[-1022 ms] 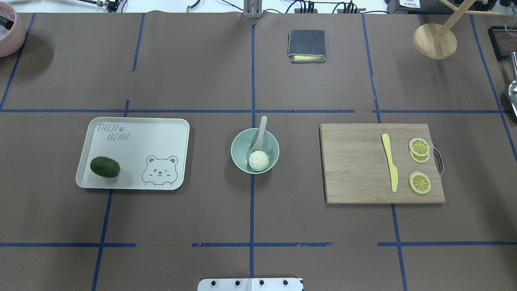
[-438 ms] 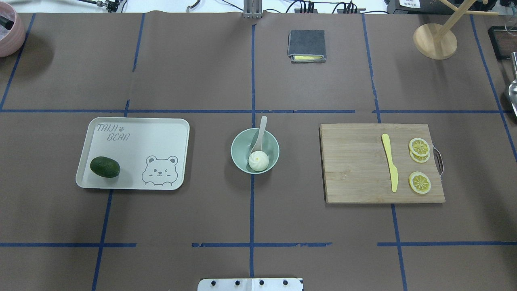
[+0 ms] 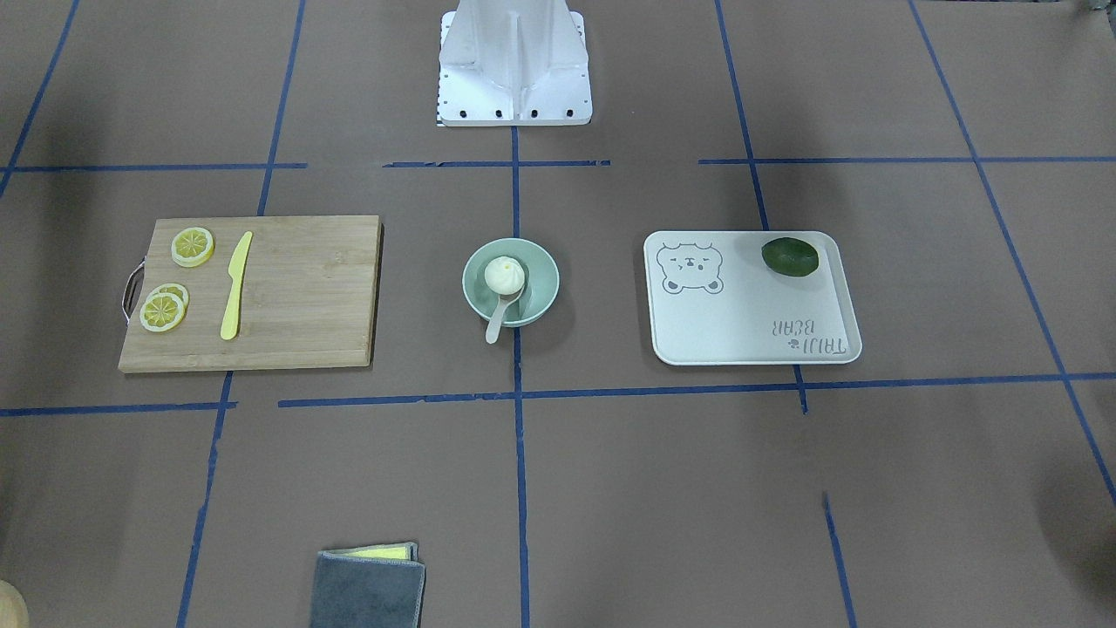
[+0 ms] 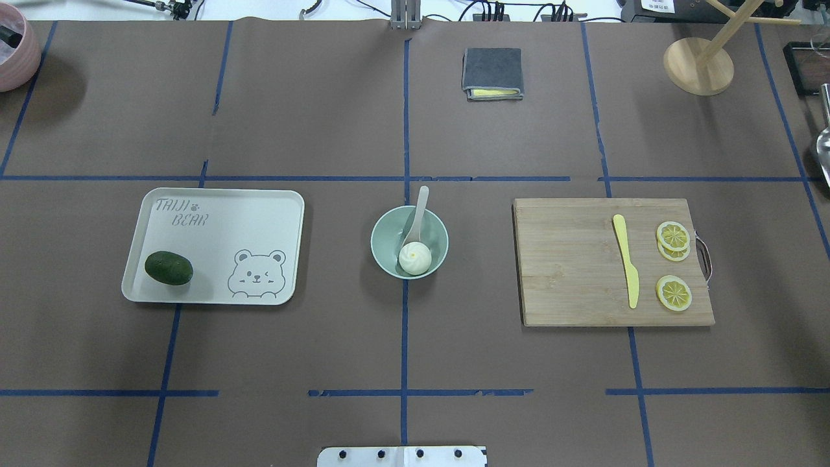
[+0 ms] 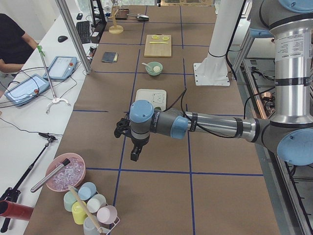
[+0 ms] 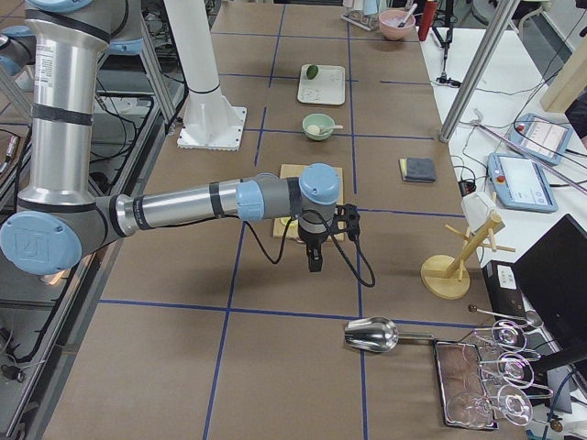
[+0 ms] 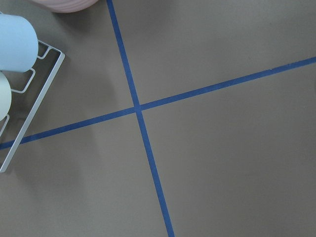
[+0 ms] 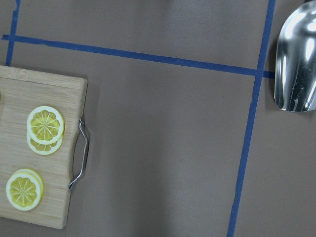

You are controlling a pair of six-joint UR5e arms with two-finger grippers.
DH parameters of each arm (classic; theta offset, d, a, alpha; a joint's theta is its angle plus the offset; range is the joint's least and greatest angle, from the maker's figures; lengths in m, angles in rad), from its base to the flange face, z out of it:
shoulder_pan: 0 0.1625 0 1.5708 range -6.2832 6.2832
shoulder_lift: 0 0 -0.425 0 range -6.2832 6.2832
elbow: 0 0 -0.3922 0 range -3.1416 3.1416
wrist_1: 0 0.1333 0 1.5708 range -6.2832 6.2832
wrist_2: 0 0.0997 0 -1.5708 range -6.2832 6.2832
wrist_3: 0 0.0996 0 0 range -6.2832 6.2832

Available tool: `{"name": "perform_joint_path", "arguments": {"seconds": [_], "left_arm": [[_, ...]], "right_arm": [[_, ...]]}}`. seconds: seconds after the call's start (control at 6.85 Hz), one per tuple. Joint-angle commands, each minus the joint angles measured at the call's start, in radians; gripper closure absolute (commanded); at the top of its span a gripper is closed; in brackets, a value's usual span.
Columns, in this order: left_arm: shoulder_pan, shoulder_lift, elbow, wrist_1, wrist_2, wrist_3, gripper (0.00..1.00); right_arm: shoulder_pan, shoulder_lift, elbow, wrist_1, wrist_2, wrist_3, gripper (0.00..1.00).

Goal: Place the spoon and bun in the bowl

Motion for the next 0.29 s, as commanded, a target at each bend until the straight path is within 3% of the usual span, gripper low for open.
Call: {"name": "perform_joint_path", "arguments": {"seconds": [0.0, 0.15], "left_arm": [[-0.002, -0.001, -0.01, 0.002, -0.001, 0.0, 0.0], [-0.001, -0.005, -0.01, 0.0, -0.001, 0.0, 0.0]], "right_arm": [[-0.001, -0.001, 0.001, -0.002, 0.0, 0.005, 0.0], [-0.001, 0.001, -0.007, -0.001, -0.003, 0.003, 0.0]]}}
